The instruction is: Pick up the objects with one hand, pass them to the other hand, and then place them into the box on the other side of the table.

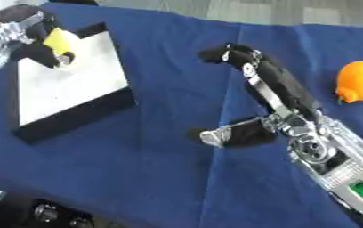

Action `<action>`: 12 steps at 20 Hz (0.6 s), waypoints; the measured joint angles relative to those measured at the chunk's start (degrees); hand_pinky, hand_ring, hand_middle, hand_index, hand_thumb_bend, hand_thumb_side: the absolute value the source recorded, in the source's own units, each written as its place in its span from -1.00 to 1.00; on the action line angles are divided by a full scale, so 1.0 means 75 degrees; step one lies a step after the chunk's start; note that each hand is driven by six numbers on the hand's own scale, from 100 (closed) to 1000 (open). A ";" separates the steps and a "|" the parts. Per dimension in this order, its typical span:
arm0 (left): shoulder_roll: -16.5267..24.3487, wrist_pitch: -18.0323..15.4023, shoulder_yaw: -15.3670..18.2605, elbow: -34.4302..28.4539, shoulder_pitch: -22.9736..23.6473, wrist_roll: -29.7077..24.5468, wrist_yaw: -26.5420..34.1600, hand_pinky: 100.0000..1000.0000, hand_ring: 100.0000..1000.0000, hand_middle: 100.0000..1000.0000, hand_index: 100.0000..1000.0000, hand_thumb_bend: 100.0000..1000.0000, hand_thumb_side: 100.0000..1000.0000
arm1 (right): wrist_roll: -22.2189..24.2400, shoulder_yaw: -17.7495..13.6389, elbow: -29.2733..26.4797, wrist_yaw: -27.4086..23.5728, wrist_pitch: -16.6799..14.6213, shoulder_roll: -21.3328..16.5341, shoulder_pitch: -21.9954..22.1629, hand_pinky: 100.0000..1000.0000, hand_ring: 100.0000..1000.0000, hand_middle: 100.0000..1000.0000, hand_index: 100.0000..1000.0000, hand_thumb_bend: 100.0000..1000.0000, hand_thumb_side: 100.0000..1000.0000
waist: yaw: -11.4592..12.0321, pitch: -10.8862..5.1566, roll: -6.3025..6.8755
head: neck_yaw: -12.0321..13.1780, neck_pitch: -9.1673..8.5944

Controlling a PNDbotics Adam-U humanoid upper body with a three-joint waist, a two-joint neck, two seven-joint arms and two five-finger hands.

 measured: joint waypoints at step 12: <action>0.0000 -0.0374 0.0076 0.0057 0.0013 -0.0298 -0.0592 0.66 0.59 0.78 0.90 -0.40 1.00 | -0.0008 -0.0001 0.0000 0.0024 0.0035 0.0000 0.0028 0.59 0.53 0.40 0.64 0.33 -0.62 | 0.0004 0.0000 -0.0024 | -0.0197 0.0001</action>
